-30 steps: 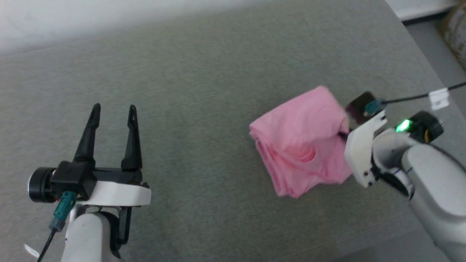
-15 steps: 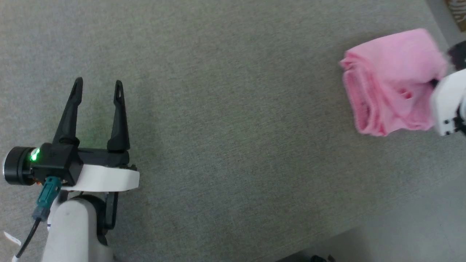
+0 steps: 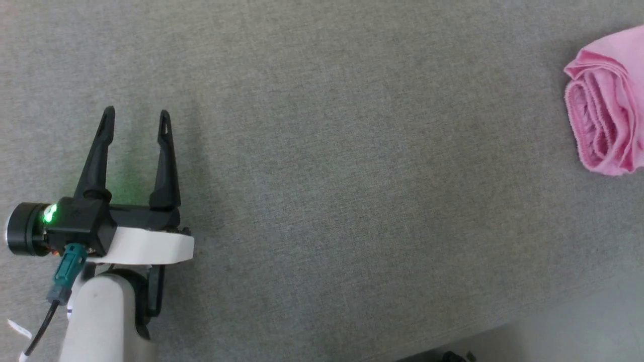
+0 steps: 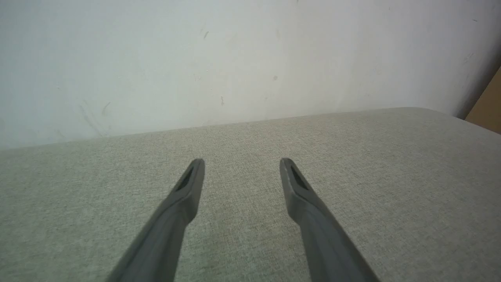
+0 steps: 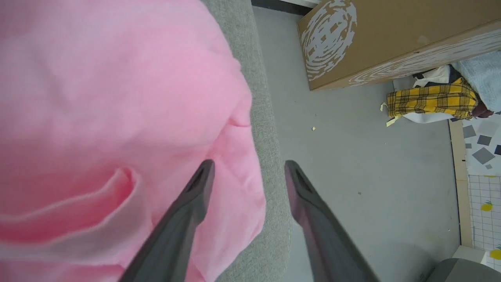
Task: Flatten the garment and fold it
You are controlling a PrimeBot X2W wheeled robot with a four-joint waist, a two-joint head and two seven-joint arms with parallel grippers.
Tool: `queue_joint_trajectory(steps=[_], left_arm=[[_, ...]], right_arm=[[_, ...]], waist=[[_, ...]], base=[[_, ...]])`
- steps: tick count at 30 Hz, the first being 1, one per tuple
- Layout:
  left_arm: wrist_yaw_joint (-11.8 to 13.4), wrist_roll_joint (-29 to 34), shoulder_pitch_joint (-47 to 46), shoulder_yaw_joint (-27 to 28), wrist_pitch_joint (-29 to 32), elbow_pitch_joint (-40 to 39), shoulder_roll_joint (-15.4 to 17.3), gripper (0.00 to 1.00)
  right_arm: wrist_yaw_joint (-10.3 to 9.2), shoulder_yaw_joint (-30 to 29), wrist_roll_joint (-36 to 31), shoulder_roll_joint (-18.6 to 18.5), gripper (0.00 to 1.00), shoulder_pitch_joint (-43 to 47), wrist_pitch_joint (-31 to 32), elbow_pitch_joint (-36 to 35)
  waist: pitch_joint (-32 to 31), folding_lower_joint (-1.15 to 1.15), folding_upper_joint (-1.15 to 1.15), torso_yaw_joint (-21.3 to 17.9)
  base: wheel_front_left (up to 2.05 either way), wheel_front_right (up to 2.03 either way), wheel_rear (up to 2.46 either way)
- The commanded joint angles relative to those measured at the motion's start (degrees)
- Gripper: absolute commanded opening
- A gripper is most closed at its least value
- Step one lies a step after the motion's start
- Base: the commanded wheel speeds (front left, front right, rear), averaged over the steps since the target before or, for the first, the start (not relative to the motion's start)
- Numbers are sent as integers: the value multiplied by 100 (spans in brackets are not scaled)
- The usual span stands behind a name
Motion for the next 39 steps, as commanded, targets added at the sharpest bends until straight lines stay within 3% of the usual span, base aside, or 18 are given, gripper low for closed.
queue_joint_trajectory(steps=[1,6,15,22,30,34,39], left_arm=[[40,-12,-30,-14,-33,29,11,100],[78,-120,71,2,-154,205,-52,100],[238,-495,444,187,-380,542,-279,100],[267,-713,660,292,-426,631,-370,100],[372,-748,750,268,-434,716,-445,100],[470,-660,743,205,-435,779,-467,100],[599,-534,718,128,-435,872,-484,100]], right_arm=[[-13,-96,-102,26,100,-98,-30,110],[-13,-415,-273,147,100,-248,-354,183],[-13,-415,79,662,100,65,-1545,-1294],[-13,-870,275,1275,100,1059,-2264,-3009],[-13,-1610,-341,2670,100,2694,-2606,-4992],[-13,-1796,-484,3030,100,3345,-2614,-5412],[-13,-1872,-372,3105,100,3893,-2679,-5569]], waist=[[-103,-1,0,35],[-533,-1,0,129],[-1703,-1,0,501],[-2361,-1,0,992],[-2778,-1,0,1574],[-2885,-1,0,1787],[-2968,-1,0,1933]], base=[[0,0,0],[0,0,0],[0,0,0],[0,0,0],[0,0,0],[0,0,0],[0,0,0]])
